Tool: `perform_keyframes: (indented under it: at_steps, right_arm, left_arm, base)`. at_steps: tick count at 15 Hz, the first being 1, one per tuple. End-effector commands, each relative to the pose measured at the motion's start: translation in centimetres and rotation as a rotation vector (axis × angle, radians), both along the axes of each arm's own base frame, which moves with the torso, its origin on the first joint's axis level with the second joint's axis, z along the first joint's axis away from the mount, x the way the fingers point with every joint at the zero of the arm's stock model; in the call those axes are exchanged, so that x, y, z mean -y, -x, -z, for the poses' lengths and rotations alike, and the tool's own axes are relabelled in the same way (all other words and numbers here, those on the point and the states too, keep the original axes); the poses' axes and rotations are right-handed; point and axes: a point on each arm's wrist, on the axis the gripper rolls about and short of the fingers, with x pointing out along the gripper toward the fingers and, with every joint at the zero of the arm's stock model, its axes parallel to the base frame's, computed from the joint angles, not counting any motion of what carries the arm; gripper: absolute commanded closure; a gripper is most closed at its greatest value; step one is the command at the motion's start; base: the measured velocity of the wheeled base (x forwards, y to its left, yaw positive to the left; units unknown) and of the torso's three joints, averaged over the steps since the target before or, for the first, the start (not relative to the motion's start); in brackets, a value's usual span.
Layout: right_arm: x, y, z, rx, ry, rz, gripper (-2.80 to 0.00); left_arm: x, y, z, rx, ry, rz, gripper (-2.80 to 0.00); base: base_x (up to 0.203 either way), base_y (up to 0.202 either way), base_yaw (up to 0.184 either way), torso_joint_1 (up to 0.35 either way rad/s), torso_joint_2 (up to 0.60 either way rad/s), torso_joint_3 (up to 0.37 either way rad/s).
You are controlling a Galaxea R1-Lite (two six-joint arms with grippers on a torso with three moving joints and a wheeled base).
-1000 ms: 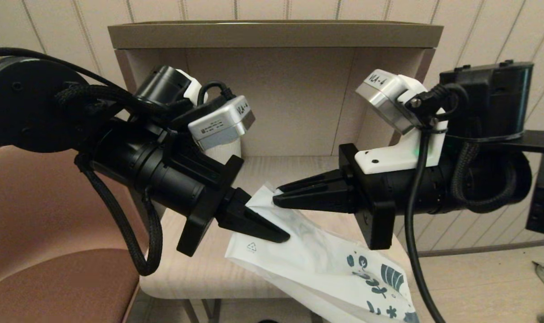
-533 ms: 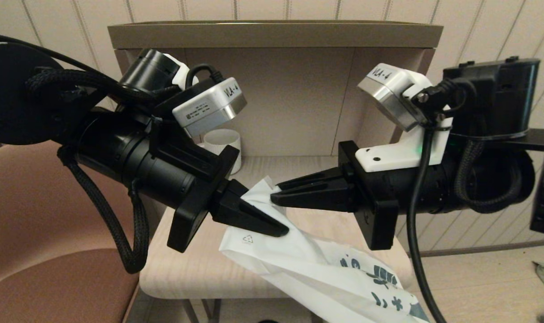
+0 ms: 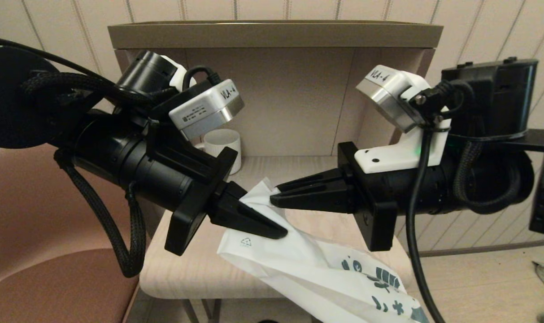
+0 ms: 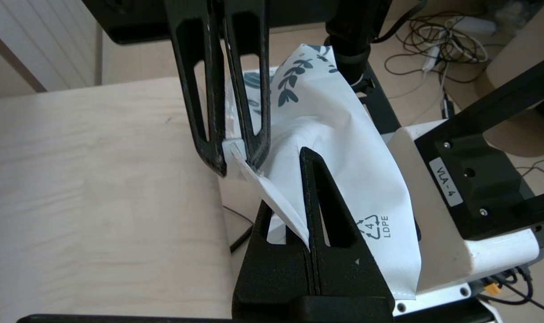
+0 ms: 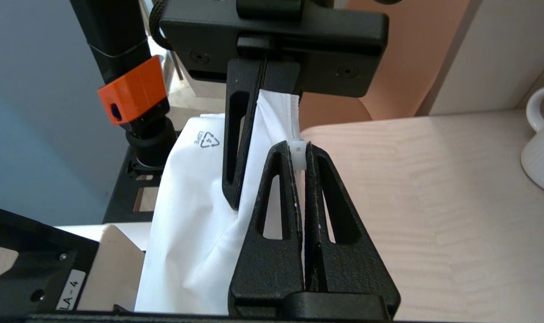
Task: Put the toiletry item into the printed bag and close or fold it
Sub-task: Close the strorage bag and place it on the desk
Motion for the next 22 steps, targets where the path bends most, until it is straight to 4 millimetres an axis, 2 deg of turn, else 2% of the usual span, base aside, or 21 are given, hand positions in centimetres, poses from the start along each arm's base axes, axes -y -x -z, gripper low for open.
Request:
perform_keyframes:
  at_steps: [1,7,9,17,22]
  right_arm:
    - [-0.1,0.0,0.0,0.004,-0.003,-0.005,0.0]
    - [0.1,0.1,-0.1,0.007,-0.005,-0.004,0.0]
    - [0.1,0.2,0.0,0.004,-0.003,-0.005,0.0]
    - [0.0,0.8,0.1,0.001,0.0,-0.022,0.0]
    - [0.2,1.1,0.2,-0.001,0.001,-0.022,0.0]
  left_arm:
    - [0.4,-0.5,1.0,-0.029,-0.018,0.006,0.0]
    - [1.6,-2.6,4.0,-0.108,-0.076,0.002,0.0]
    - [1.9,-3.0,4.4,-0.115,-0.08,0.0,0.0]
    - [1.6,-3.3,3.5,-0.101,-0.045,0.002,0.0]
    - [0.3,-3.3,2.5,-0.095,0.0,-0.007,0.0]
  base:
    - [0.0,0.0,0.0,0.0,0.0,0.0]
    - [0.0,0.0,0.0,0.0,0.0,0.0]
    - [0.0,0.0,0.0,0.0,0.0,0.0]
    - [0.0,0.0,0.0,0.0,0.0,0.0]
    - [0.0,0.0,0.0,0.0,0.0,0.0]
